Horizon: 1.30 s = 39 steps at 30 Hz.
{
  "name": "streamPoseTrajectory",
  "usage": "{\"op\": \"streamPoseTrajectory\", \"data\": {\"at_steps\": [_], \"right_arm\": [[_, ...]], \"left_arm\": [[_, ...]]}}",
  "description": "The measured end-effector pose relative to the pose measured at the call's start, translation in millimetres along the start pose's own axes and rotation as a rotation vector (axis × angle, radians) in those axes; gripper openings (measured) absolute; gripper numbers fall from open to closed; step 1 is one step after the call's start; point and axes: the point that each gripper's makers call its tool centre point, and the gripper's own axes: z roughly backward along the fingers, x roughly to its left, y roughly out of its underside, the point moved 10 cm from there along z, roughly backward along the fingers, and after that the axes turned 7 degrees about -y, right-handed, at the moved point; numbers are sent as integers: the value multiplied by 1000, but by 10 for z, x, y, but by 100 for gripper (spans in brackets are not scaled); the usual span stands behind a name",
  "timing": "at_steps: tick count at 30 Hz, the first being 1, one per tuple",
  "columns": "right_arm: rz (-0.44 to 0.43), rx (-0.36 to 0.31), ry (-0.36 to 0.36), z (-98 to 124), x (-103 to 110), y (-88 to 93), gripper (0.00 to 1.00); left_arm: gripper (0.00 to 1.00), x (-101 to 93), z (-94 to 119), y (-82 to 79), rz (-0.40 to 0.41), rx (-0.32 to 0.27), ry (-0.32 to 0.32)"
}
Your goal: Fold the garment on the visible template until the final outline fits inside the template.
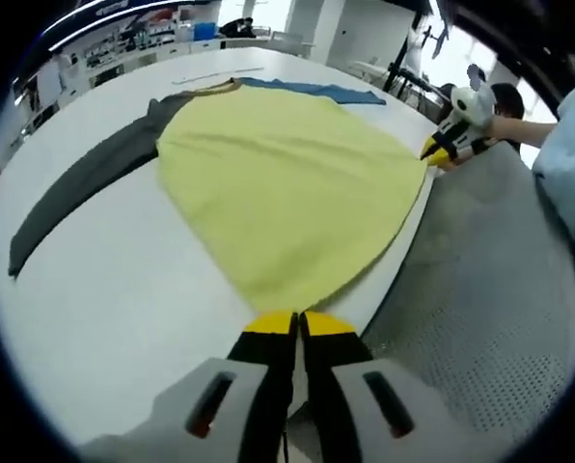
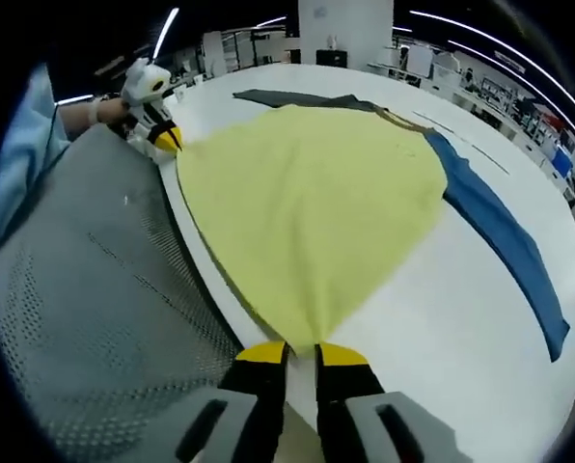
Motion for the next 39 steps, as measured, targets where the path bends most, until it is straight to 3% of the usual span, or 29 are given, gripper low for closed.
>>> {"op": "streamPoseTrajectory", "data": {"at_steps": [5, 8, 11, 17, 22, 26, 33, 39], "right_arm": [[-68, -108, -8, 126, -23, -39, 31], [-148, -173, -31, 214, -64, -70, 35], [-193, -259, -12, 282, -131, -138, 42], [-259, -390, 20, 407, -260, -259, 60], [-291, -439, 55, 449, -332, -289, 82], [-303, -441, 74, 439, -376, -280, 92], [-352, -501, 131, 507, -525, -251, 92], [-415, -548, 232, 697, -862, -181, 88]], "left_arm": [[14, 29, 127, -50, 61, -94, 37], [29, 75, 187, -102, 86, -174, 34], [42, 85, 260, -184, 151, -222, 51], [59, 129, 337, -330, 177, -330, 71], [78, 144, 340, -397, 205, -378, 83], [99, 150, 296, -412, 204, -387, 73], [99, 132, 295, -408, 199, -384, 78], [99, 158, 292, -415, 205, -378, 75]]}}
